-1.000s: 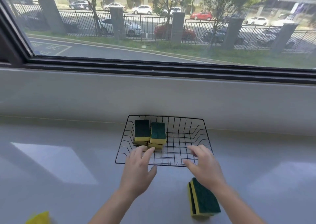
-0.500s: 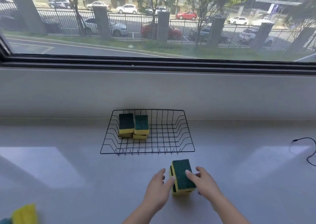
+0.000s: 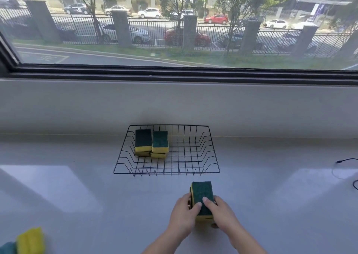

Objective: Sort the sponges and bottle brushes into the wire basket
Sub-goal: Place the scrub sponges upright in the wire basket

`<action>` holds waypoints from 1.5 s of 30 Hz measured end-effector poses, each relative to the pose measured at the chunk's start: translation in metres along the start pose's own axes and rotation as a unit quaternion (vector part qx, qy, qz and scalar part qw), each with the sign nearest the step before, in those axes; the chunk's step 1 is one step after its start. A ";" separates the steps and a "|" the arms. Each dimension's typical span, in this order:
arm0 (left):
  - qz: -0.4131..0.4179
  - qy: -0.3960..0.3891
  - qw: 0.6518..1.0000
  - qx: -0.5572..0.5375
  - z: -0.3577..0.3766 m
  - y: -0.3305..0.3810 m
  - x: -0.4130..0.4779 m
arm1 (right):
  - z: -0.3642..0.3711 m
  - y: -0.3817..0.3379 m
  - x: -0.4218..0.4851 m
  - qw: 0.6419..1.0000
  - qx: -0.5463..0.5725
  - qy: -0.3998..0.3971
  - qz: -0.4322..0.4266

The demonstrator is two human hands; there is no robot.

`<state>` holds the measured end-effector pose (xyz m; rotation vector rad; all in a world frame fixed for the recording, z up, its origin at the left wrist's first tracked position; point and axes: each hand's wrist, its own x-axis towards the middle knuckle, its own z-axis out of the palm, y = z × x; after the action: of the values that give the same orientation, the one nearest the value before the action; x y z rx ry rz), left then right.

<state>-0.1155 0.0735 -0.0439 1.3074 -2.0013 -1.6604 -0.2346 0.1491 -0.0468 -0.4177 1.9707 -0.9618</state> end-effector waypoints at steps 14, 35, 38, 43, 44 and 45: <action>0.080 0.070 0.989 -0.100 -0.042 0.030 -0.005 | -0.002 -0.044 -0.024 0.991 0.047 0.009 -0.126; 0.155 0.148 0.957 0.198 -0.111 0.060 0.153 | 0.014 -0.142 0.149 0.990 0.124 0.008 -0.073; 0.203 0.160 0.893 0.369 -0.130 0.043 0.173 | 0.020 -0.141 0.174 0.994 0.097 0.004 -0.055; 0.225 0.138 0.857 0.443 -0.139 0.026 0.190 | 0.033 -0.138 0.198 0.995 0.089 0.006 -0.041; 0.229 0.137 0.854 0.447 -0.139 0.023 0.192 | 0.035 -0.138 0.200 0.995 0.085 0.010 -0.044; 0.231 0.138 0.853 0.448 -0.139 0.022 0.193 | 0.037 -0.138 0.201 0.996 0.081 0.015 -0.046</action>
<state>-0.1449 -0.1631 -0.0463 1.0279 -2.6923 -0.2595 -0.3259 -0.0791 -0.0672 -0.4075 1.8980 -1.1830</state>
